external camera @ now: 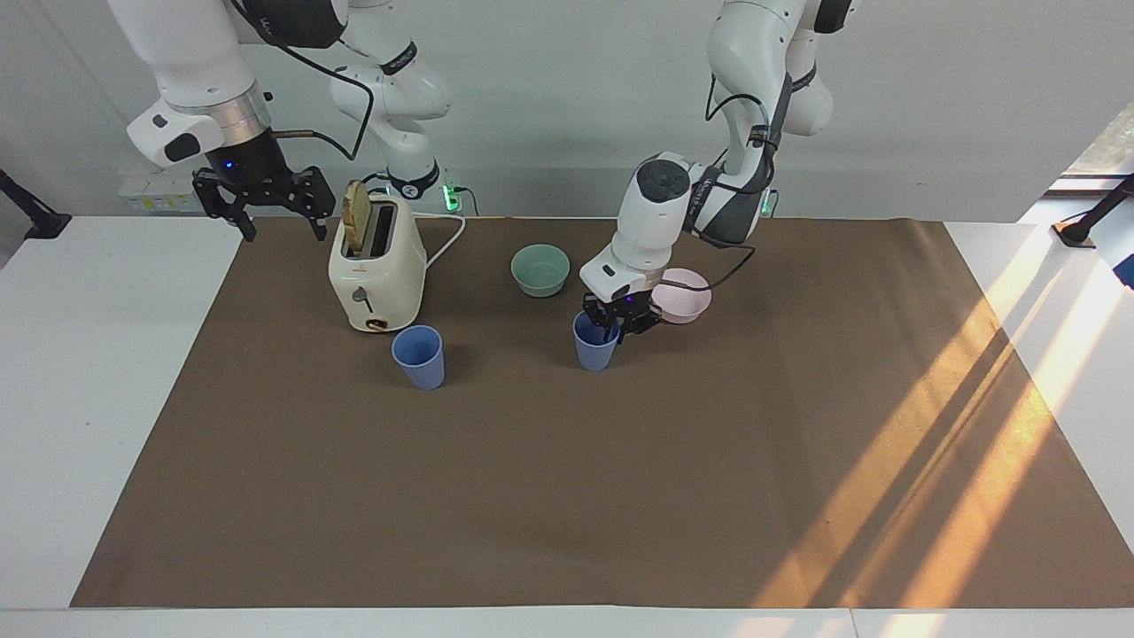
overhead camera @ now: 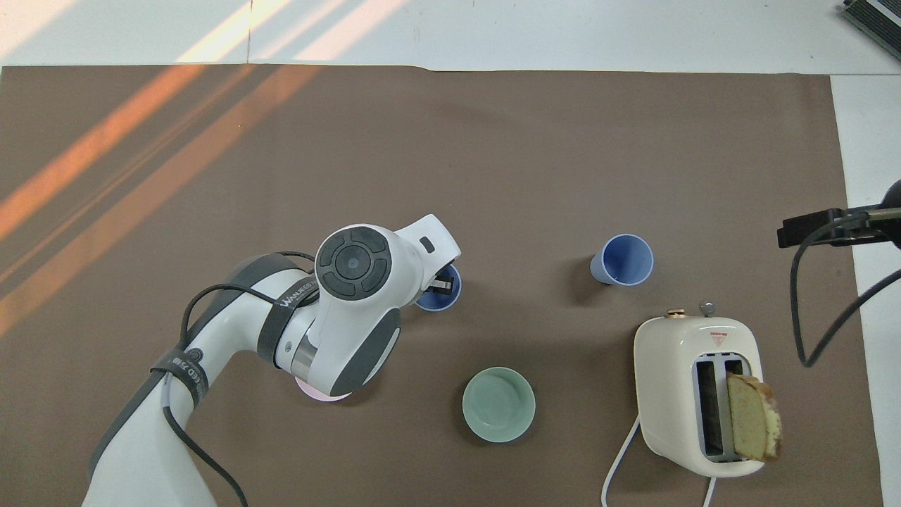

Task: Stack blue cups with both arms
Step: 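Open the left gripper on the cup while the right gripper reaches out, then grasp the other blue cup with the right gripper while the left gripper retracts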

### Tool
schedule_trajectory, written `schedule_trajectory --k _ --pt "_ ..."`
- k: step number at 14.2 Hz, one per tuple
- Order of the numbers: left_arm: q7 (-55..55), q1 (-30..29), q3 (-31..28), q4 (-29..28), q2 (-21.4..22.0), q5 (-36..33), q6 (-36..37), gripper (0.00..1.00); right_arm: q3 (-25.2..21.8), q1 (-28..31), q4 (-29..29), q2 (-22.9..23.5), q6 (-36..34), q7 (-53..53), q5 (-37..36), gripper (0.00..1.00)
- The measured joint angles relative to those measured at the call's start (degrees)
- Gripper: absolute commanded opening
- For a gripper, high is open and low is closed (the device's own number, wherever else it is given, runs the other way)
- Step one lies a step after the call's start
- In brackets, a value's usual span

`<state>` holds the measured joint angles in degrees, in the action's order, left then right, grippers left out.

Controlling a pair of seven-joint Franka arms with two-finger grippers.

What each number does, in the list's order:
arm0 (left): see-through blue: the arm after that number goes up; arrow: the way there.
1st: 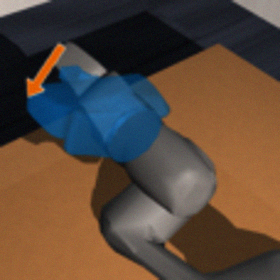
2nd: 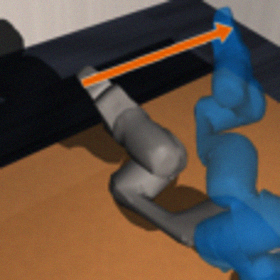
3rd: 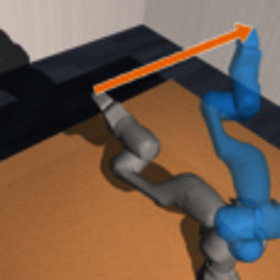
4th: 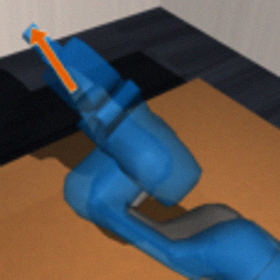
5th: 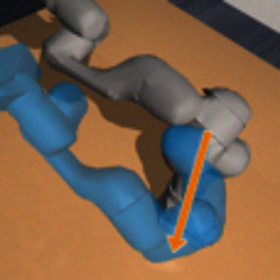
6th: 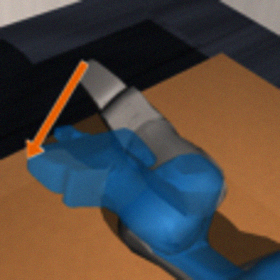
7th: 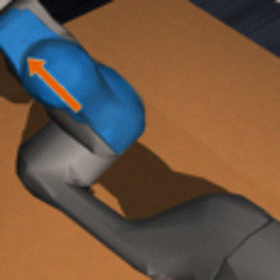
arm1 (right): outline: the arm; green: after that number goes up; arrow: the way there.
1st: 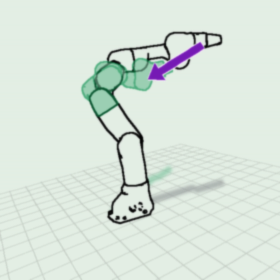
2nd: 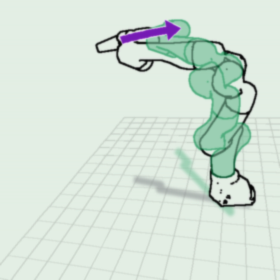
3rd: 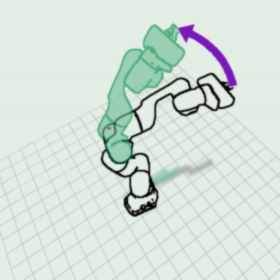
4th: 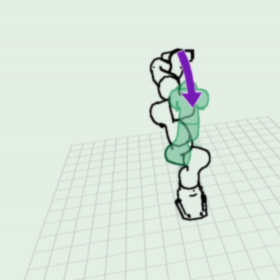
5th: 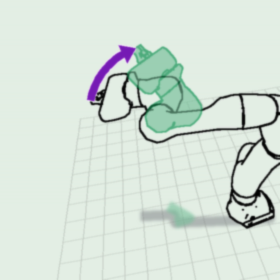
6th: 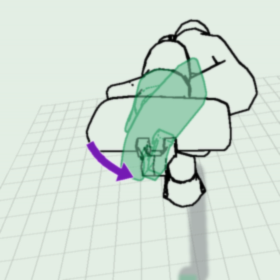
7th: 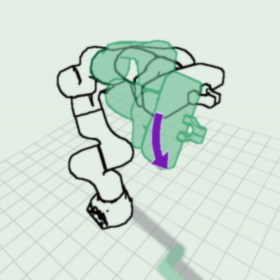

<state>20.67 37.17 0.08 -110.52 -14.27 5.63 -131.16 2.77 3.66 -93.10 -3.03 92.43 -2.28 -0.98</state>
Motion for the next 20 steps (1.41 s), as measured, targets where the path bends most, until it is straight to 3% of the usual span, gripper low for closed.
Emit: schedule_trajectory --k 2,5,8,11,13,20 --pt "0.0 0.0 -0.16 0.2 0.03 0.0 -0.05 0.99 0.01 -0.14 -0.03 -0.01 0.02 0.0 0.28 1.0" --pt "0.01 -0.05 -1.02 1.08 0.78 0.0 0.81 1.0 0.05 -0.3 -1.85 0.09 1.63 0.0 1.43 1.0" --pt "-0.62 -2.49 -2.73 2.26 4.49 -0.03 7.56 1.0 0.37 -0.95 -7.55 1.37 7.43 -0.01 2.09 1.0" --pt "-9.4 -10.92 -3.21 2.5 10.73 -0.08 14.07 1.0 0.46 -2.37 -13.2 6.01 16.27 -0.01 2.11 1.0" --pt "-15.45 -17.21 -3.41 2.92 13.1 -0.51 16.86 1.0 0.49 -4.55 -13.9 9.59 20.2 0.0 2.11 1.0" --pt "-28.84 -31.06 -3.68 17.88 13.84 -3.38 35.32 1.0 0.46 -6.34 -16.32 13.95 23.62 0.0 2.13 1.0"
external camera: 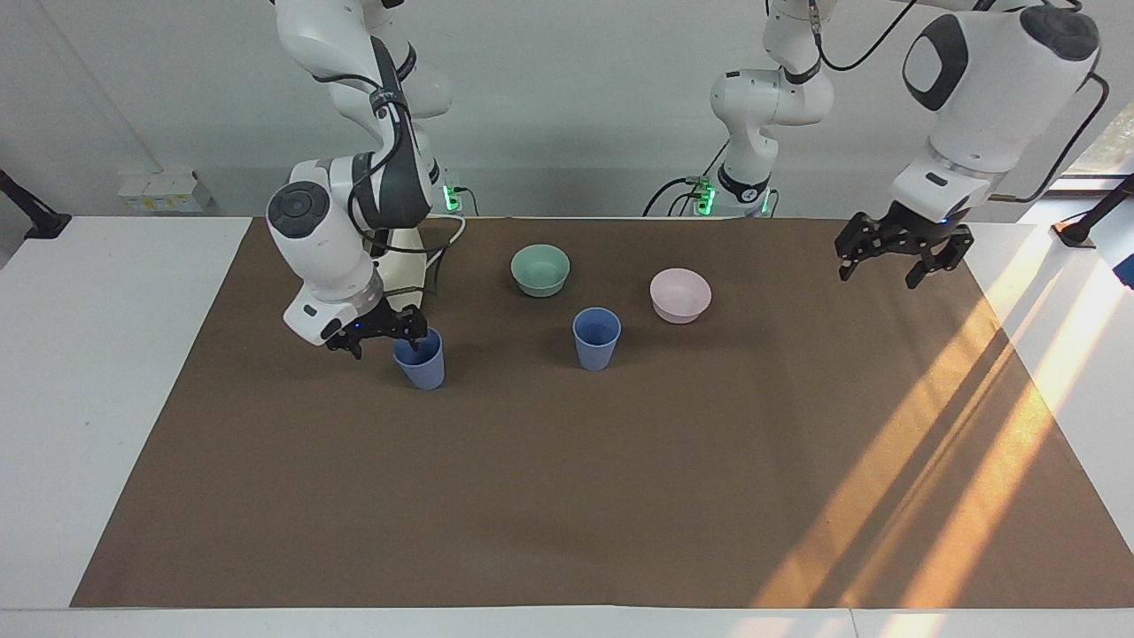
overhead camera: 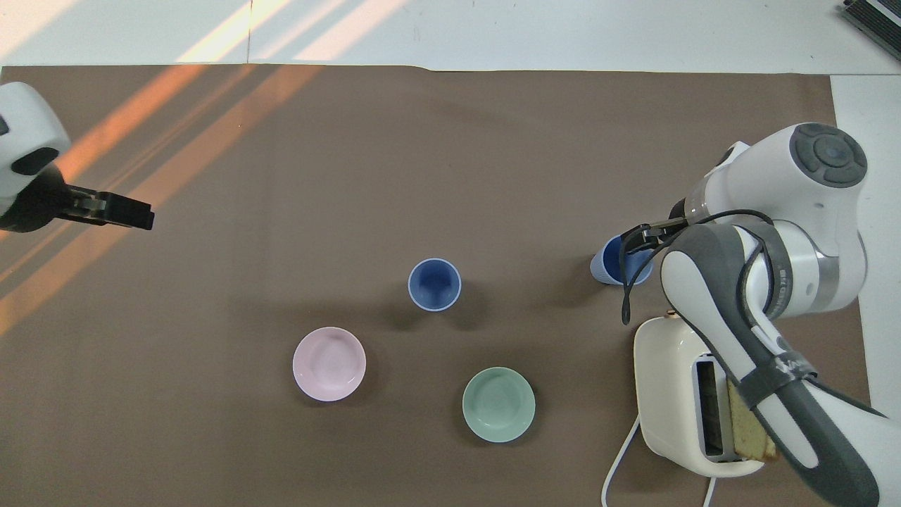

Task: Stack blue cups with both arms
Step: 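Grasp the other blue cup with the right gripper while the left gripper retracts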

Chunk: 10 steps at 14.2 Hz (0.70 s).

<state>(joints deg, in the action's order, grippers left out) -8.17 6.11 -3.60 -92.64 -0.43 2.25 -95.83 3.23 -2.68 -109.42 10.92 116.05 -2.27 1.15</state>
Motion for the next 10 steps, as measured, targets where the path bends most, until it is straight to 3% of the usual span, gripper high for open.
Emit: schedule_trajectory --k 2,3,7,10 --pt "-0.66 -1.91 -0.07 0.89 0.48 0.0 1.83 1.0 0.0 0.0 -1.02 0.01 1.01 0.0 0.0 0.95" --pt "-0.68 -2.14 -0.09 0.84 0.66 0.0 2.13 1.0 0.0 0.0 -1.27 0.01 1.32 0.0 0.0 0.67" --pt "-0.58 -2.3 -0.17 0.8 0.68 0.0 2.18 1.0 0.02 -0.48 -1.51 0.01 1.68 -0.01 0.0 0.0" --pt "-0.58 -2.31 -0.16 0.8 0.68 0.0 2.3 1.0 0.03 -1.29 -1.52 0.01 2.03 -0.01 0.0 0.0"
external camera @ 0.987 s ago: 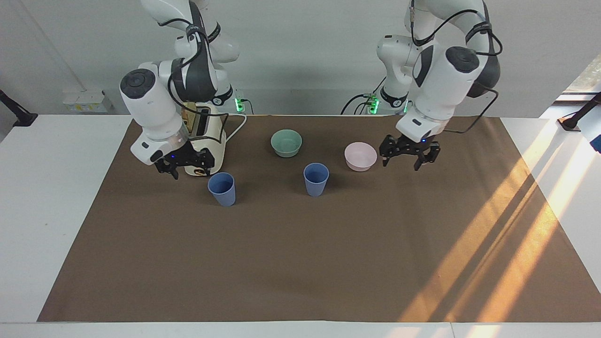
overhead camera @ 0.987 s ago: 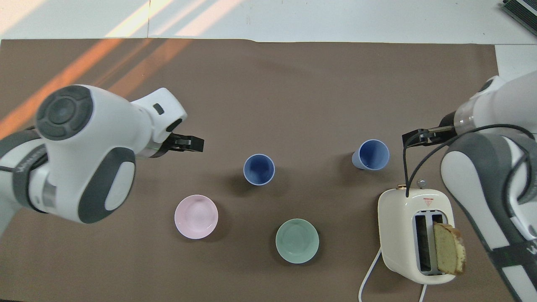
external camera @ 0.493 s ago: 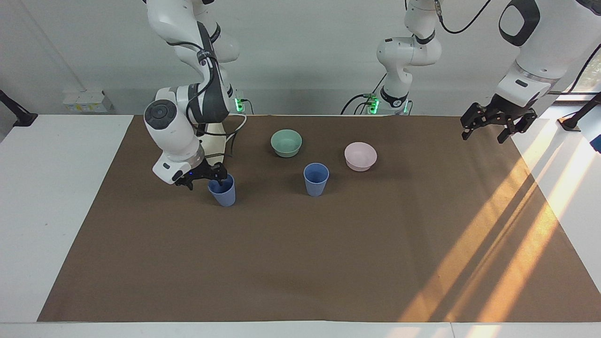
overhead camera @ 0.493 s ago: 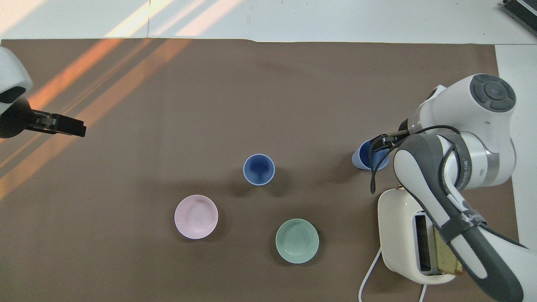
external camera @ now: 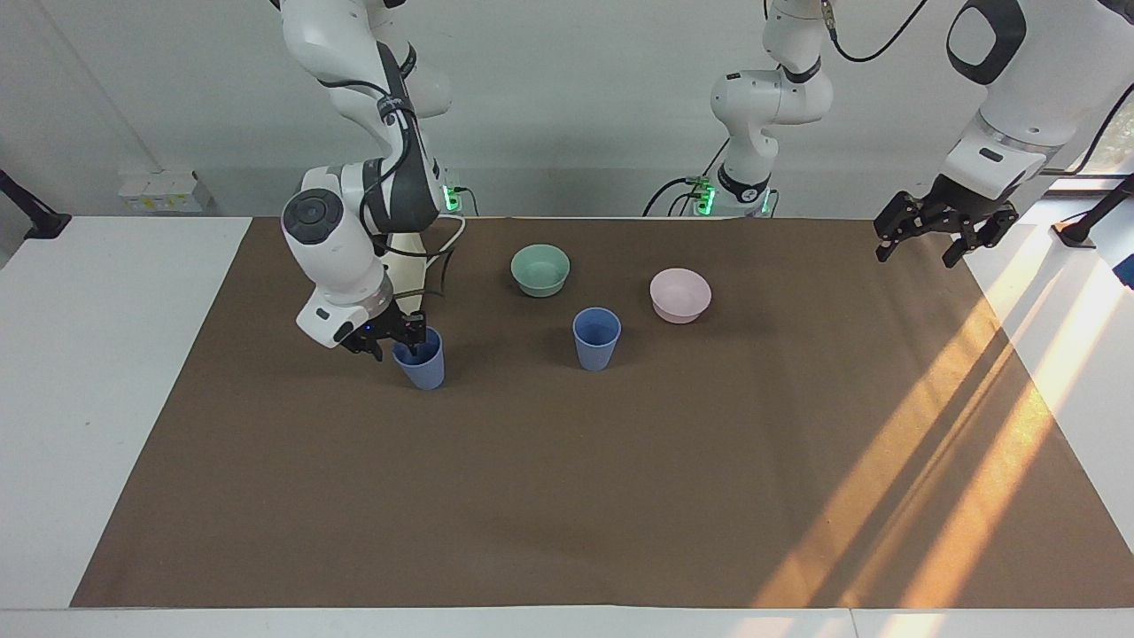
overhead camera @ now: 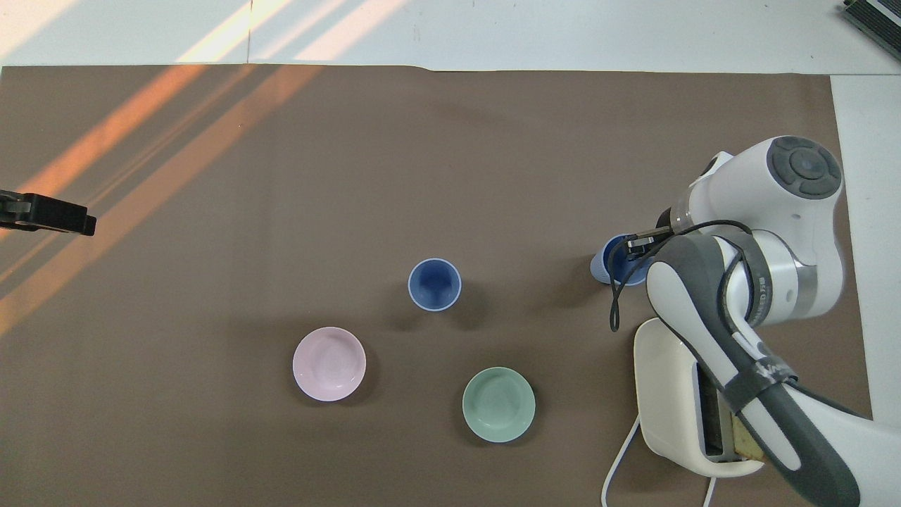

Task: Stack blue cups with both arms
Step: 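Grasp the other blue cup with the right gripper while the left gripper retracts, then lift and carry the blue cup with the right gripper over the placed cup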

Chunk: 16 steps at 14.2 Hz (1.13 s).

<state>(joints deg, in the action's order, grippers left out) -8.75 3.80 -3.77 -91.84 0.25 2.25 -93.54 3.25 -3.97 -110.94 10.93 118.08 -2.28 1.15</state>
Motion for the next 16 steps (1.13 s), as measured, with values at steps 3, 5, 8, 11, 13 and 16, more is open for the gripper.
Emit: schedule_trajectory --k 3,5,8,11,13,16 --pt "0.0 0.0 0.06 0.0 0.0 0.0 0.43 1.0 -0.06 -0.05 0.0 0.0 0.04 0.0 0.01 0.0" --pt "0.0 0.01 0.27 0.0 0.03 0.0 1.33 1.0 -0.04 -0.12 0.01 -0.12 0.06 0.0 0.08 0.0" --pt "0.26 0.02 0.56 0.0 0.44 0.0 2.0 1.0 -0.03 -0.14 0.08 -0.12 0.04 0.0 0.09 0.0" --pt "0.85 0.02 0.58 0.0 1.01 0.0 2.16 1.0 0.31 -0.28 2.28 -0.17 -2.56 0.0 1.36 0.0" --pt "1.01 0.02 0.56 0.0 1.1 0.0 2.16 1.0 0.61 -0.43 6.48 -0.41 -7.12 0.71 3.72 0.0" --pt "1.08 -0.02 0.43 0.0 1.1 0.0 2.13 1.0 0.78 -1.44 14.47 -0.81 -14.14 4.91 4.77 0.0"
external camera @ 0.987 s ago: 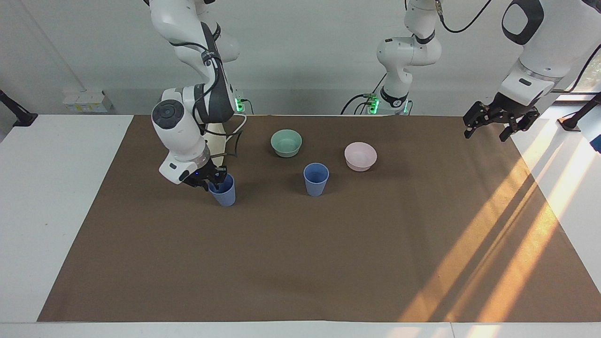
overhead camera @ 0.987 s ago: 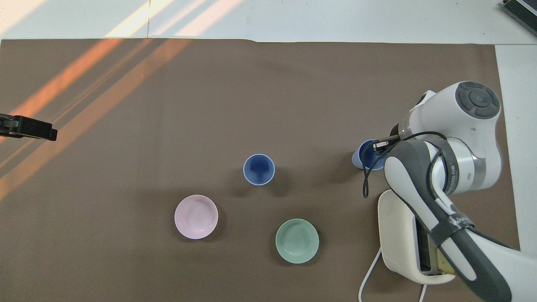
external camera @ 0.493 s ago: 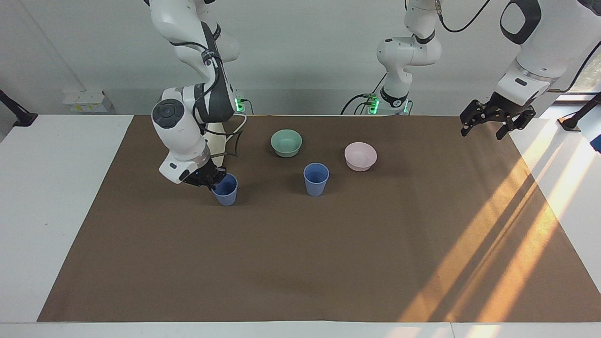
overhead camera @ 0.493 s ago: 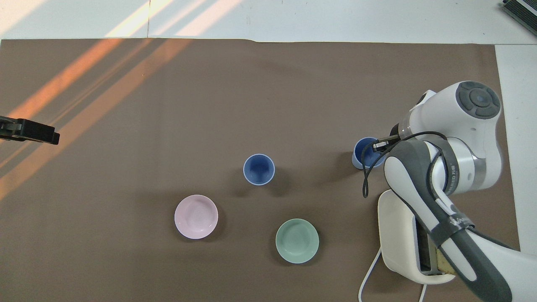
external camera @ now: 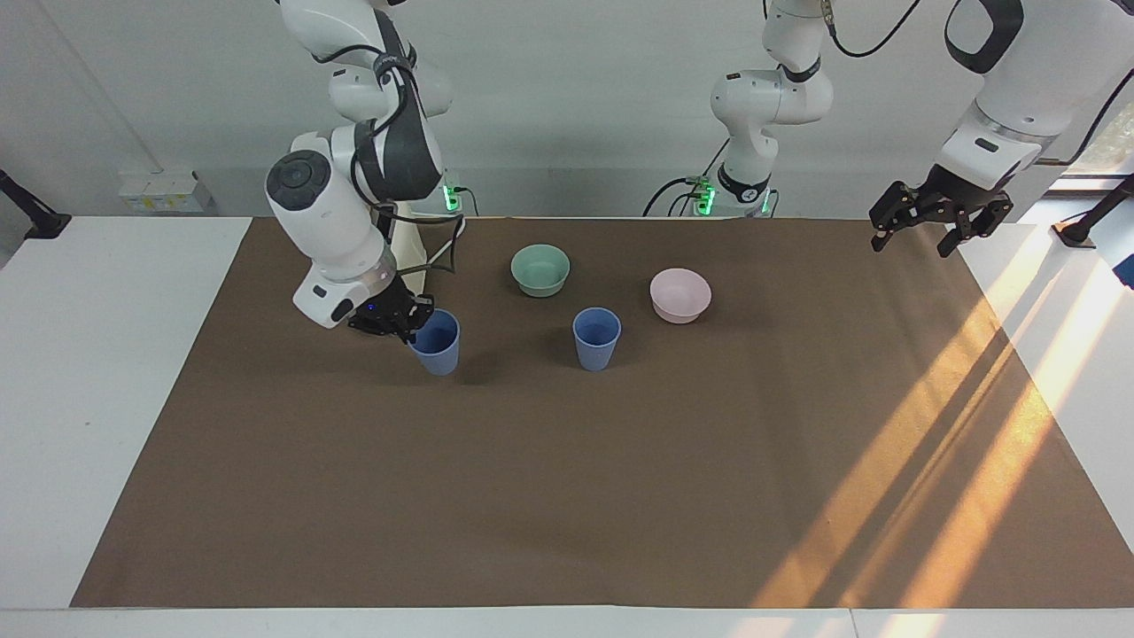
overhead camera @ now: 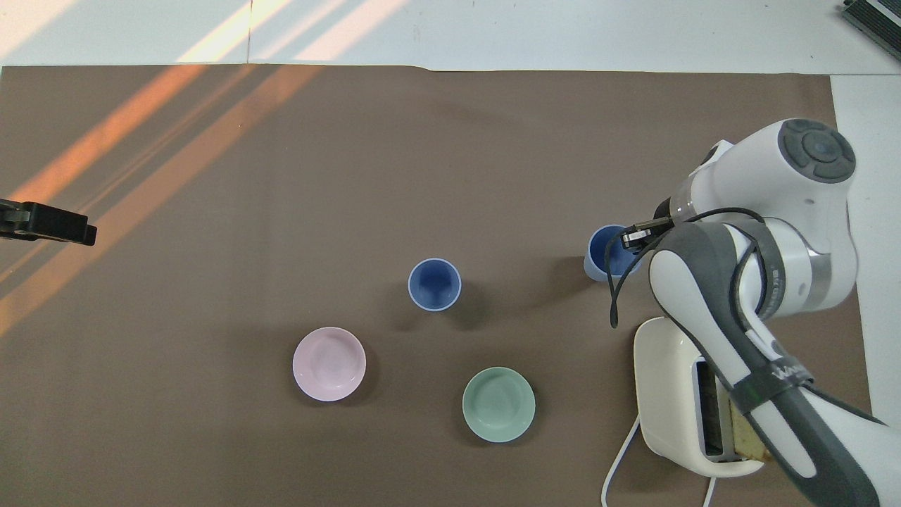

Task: Stack blue cups with both arms
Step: 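Lift and carry the blue cup with the right gripper over the placed cup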

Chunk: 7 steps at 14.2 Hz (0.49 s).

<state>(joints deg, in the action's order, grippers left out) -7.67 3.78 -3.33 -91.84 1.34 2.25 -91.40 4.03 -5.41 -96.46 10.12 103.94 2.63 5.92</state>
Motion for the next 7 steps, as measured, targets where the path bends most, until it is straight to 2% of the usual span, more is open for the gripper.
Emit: schedule_trajectory --k 3,7 --pt "0.01 -0.02 -0.01 0.0 0.0 0.0 -0.03 1.0 0.11 -4.17 6.65 0.13 -3.93 9.93 0.23 0.0" --pt "0.01 -0.01 0.05 0.02 0.0 0.0 -0.05 1.0 0.32 -12.59 10.49 1.54 -2.81 22.1 0.68 0.0"
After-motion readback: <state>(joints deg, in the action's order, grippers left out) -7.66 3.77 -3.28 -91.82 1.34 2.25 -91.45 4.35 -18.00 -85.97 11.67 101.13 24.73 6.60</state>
